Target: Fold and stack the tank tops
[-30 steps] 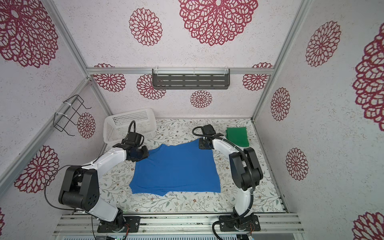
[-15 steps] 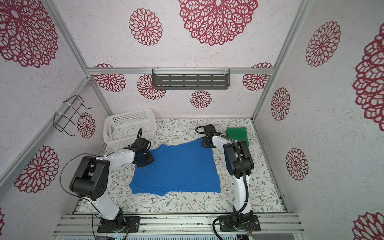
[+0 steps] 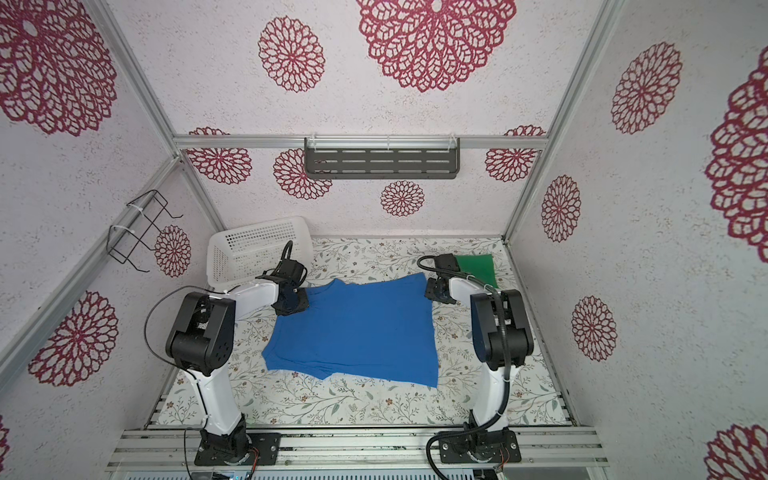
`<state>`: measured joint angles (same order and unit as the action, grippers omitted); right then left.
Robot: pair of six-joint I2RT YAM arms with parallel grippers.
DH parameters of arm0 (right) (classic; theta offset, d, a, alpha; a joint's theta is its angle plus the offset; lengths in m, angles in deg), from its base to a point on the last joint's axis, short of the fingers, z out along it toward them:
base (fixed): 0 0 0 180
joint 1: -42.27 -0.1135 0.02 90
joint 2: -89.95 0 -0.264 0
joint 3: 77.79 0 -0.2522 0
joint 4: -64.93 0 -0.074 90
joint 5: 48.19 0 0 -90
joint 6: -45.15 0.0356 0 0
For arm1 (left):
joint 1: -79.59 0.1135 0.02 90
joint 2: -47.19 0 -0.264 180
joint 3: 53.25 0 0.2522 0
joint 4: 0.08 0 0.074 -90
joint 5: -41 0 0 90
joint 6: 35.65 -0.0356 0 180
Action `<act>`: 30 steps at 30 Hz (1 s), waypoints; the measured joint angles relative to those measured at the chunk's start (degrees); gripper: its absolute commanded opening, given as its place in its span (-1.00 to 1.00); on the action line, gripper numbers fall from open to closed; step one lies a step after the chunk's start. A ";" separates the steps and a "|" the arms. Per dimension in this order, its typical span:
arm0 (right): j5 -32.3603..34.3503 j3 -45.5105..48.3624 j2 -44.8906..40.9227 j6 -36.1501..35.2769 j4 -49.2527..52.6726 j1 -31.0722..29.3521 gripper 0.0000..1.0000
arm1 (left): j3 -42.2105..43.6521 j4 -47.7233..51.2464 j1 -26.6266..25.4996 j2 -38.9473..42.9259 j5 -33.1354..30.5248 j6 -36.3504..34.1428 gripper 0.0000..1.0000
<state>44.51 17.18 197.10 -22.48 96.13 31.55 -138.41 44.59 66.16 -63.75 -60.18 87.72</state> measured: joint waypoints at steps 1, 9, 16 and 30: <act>-0.07 0.61 -2.16 -0.28 1.07 -0.02 -0.29 | 0.00 1.25 0.13 1.18 -0.46 -0.44 -0.24; -0.07 11.85 -26.86 -0.37 12.31 -2.67 -0.25 | 3.39 8.04 -6.25 26.51 -1.95 2.80 -0.04; -1.44 20.28 -36.57 2.91 25.29 -10.51 -0.25 | 21.97 13.49 -24.70 47.52 1.62 21.29 -0.06; -3.61 26.49 -39.65 6.32 29.22 -12.63 -0.26 | 28.22 12.37 -46.69 34.60 -0.24 45.68 -0.15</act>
<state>40.90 43.67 157.46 -16.16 125.35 18.92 -110.19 56.97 19.47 -29.15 -60.42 133.40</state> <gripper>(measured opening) 0.369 0.426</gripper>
